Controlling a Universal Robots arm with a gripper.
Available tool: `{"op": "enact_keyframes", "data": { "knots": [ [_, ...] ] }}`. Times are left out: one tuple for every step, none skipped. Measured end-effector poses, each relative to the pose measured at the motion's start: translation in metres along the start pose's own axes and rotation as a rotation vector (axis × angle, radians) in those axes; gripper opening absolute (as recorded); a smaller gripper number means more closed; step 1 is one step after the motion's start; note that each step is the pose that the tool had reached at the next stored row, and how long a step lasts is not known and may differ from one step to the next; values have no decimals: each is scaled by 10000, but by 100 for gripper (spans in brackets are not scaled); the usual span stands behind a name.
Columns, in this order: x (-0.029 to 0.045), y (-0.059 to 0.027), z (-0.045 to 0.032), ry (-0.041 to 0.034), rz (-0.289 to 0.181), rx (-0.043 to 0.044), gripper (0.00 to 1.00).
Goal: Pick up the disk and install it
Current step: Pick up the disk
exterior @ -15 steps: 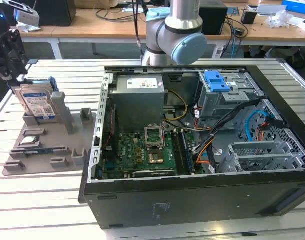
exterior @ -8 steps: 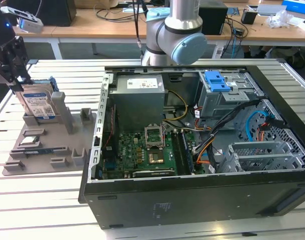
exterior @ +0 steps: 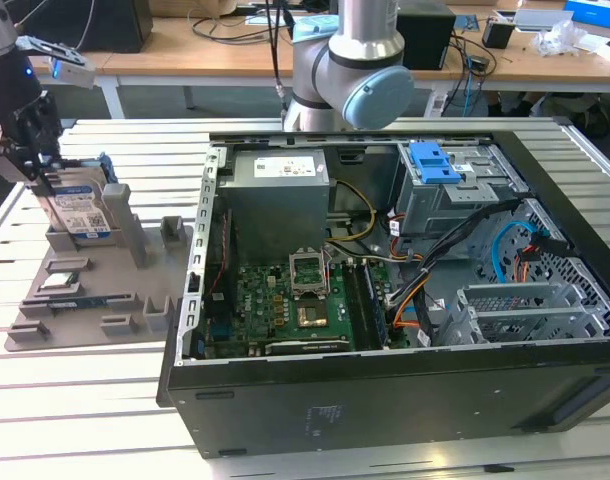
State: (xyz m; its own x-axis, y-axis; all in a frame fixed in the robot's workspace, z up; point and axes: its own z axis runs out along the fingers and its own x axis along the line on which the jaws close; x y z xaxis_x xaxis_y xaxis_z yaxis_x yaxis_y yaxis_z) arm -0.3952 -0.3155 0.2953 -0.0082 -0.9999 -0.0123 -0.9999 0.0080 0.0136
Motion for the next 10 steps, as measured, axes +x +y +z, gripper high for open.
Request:
{"op": "enact_keyframes", "data": {
  "knots": [
    [-4,0,3,0,-9,-2,54],
    [-13,0,6,1,-24,-2,54],
    [-17,0,9,2,-34,-1,54],
    [-19,0,25,7,-68,-2,54],
    [-19,0,42,9,-96,-2,54],
    [-19,0,54,10,-115,-5,54],
    [-19,0,55,10,-115,-4,54],
    [-19,0,55,10,-116,-4,54],
    [-19,0,56,9,-116,-2,54],
    [-19,-1,56,10,-117,-3,54]
  ]
}}
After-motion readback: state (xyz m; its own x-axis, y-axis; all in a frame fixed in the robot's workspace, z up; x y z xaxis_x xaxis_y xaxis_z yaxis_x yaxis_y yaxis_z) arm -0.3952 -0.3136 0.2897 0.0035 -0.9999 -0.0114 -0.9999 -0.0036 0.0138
